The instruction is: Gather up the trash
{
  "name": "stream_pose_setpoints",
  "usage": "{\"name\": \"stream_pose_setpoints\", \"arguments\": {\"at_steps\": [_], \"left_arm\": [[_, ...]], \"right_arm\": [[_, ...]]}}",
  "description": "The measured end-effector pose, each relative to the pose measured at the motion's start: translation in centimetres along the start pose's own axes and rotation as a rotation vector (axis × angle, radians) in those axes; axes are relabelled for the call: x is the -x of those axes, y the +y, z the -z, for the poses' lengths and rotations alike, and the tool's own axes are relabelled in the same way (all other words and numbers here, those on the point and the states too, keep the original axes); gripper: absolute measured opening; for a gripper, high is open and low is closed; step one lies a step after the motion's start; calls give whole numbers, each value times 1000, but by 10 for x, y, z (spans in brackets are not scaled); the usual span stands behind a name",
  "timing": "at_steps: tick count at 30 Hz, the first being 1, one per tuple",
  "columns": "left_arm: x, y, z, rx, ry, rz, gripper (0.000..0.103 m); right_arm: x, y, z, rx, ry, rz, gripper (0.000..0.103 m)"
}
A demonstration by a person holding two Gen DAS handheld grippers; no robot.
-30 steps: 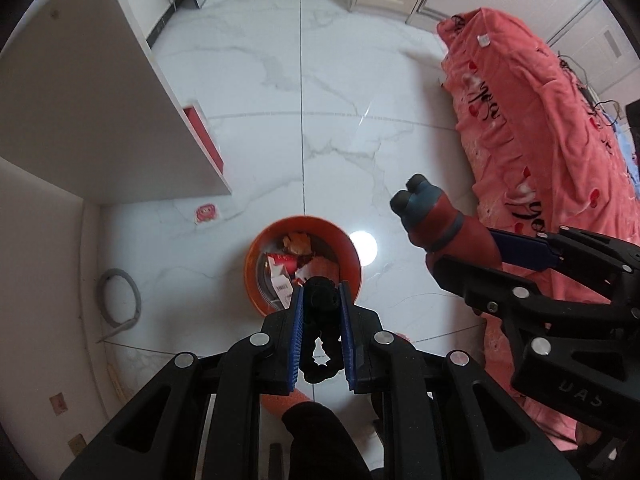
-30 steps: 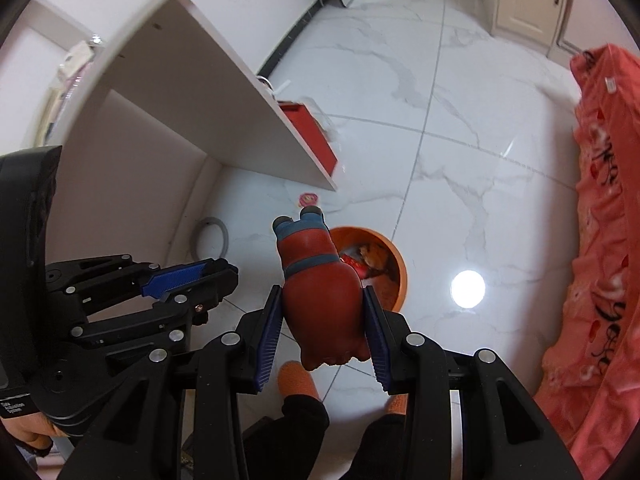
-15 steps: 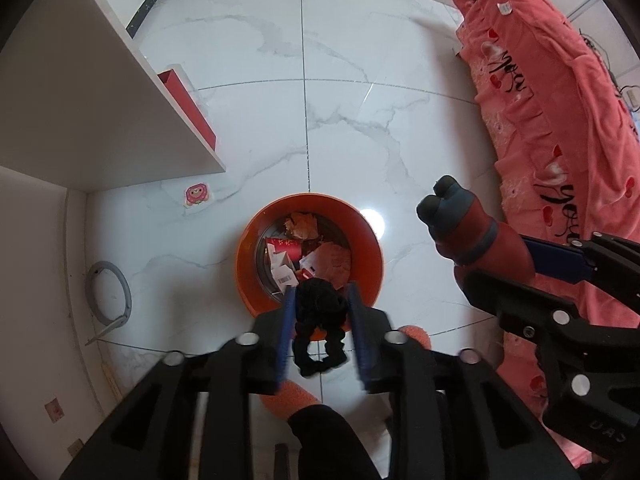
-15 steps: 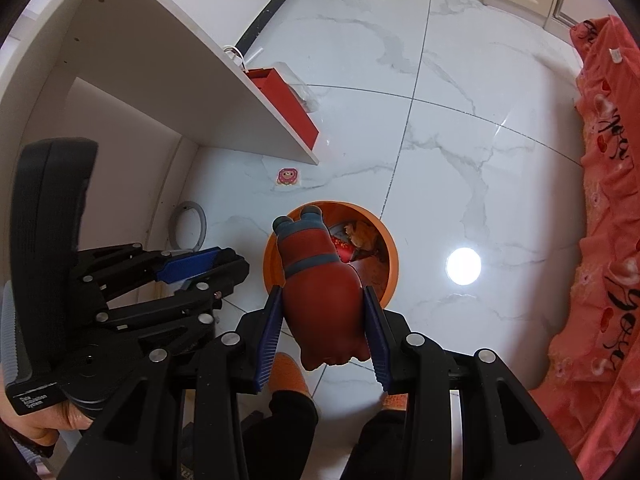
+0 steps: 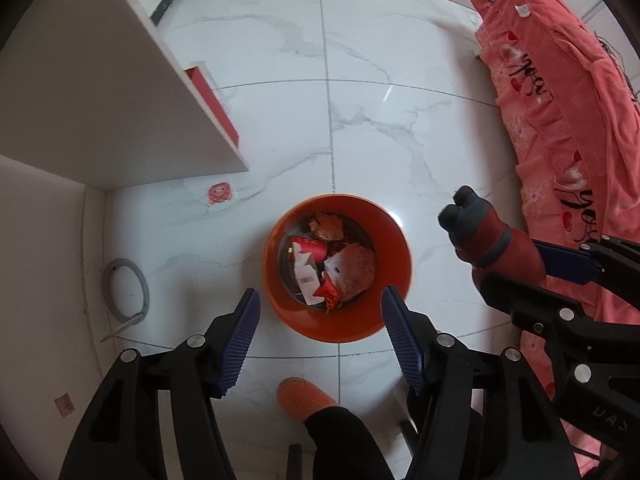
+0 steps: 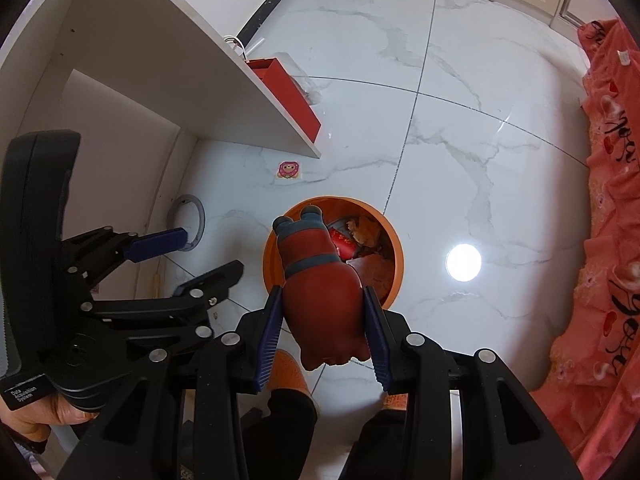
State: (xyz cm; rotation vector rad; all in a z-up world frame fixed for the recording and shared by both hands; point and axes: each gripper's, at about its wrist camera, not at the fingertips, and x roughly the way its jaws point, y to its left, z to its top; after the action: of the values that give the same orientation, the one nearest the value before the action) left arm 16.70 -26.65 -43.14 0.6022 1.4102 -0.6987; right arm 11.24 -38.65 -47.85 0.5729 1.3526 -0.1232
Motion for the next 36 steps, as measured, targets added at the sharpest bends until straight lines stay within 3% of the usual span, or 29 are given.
{"name": "stream_pose_setpoints", "arguments": {"at_steps": [11,15,26,28,30,34,36], "left_arm": [[-6,23,12,33,33,-24,64],[-11,29,15,42,48,-29,64],[-9,28,18,39,48,-27,64],[-4,26,18,40,45,-30,64],[4,24,19,42,37,-28,64],[38,14,21,48,-10,-30,64],[65,9,22,60,-54,-31,72]], "right_arm": [[-16,12,-11,17,17,6,44],[-22,17,-12,23,24,13,55],[-16,24,-11,29,15,21,55],[-7,26,-10,41,3,30,55],[2,30,-10,59,-12,49,64],[39,39,-8,110,-68,78,65],[64,42,-7,123,-102,84,65]]}}
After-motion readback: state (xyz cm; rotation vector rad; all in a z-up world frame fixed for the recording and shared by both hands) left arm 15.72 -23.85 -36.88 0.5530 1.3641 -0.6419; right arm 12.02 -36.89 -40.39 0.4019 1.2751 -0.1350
